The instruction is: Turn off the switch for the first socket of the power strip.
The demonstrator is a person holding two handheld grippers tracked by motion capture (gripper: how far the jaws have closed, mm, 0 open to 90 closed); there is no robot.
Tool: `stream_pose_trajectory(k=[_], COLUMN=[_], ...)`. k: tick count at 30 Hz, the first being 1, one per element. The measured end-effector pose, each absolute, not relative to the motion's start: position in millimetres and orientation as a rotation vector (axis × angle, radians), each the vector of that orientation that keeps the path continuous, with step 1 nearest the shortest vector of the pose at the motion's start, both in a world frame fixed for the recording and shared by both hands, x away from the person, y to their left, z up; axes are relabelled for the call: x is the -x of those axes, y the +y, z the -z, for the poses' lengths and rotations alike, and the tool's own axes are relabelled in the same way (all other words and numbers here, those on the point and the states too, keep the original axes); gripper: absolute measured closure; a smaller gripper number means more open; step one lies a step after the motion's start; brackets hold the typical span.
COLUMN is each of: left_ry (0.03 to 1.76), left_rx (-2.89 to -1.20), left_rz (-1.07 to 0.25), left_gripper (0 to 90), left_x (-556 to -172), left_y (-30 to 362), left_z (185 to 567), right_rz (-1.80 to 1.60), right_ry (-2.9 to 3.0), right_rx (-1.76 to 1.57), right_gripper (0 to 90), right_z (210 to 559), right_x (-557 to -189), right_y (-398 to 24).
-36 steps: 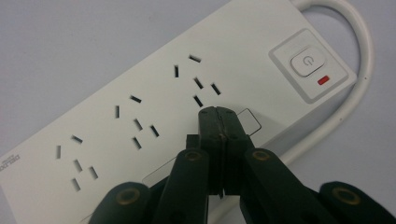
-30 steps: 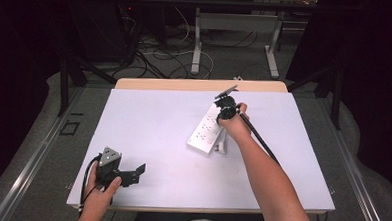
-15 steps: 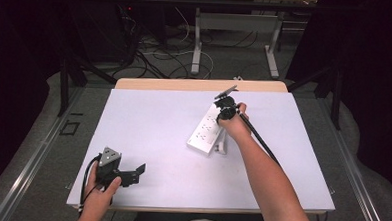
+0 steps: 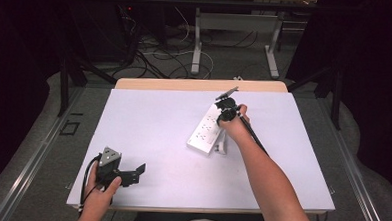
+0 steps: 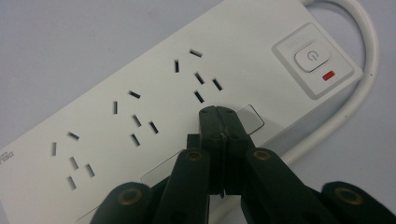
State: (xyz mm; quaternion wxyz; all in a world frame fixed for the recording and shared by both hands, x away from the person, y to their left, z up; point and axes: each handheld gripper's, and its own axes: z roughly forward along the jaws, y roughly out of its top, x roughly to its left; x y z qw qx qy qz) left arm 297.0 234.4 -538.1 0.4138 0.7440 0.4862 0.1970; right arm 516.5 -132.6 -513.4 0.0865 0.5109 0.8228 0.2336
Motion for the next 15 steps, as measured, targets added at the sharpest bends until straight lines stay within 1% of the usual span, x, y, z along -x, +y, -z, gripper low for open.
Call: stream_pose_trajectory(k=[6,10,14,15], left_ry=[1.225,1.23,1.225,1.224], left_rx=[-1.873,-1.87,-1.869,-1.869], left_rz=[-0.497,-0.496,-0.498,-0.499], left_gripper=[0.4,0.4,0.4,0.4], left_x=[-298.5,-297.7,-296.5,-296.0], left_y=[233.7,233.0,233.2,233.5], left_z=[538.7,538.9,538.9,538.7], right_rz=[-0.718,-0.673,-0.759,-0.724], right_ry=[2.442,2.454,2.415,2.426], right_rx=[-1.516,-1.543,-1.561,-1.556], right_gripper=[90.0,89.7,88.7,88.5], right_z=[514.4,511.9,513.2,510.9], right_x=[-516.3,-515.7,-513.5,-513.4], right_y=[-132.0,-133.0,-134.0,-134.7])
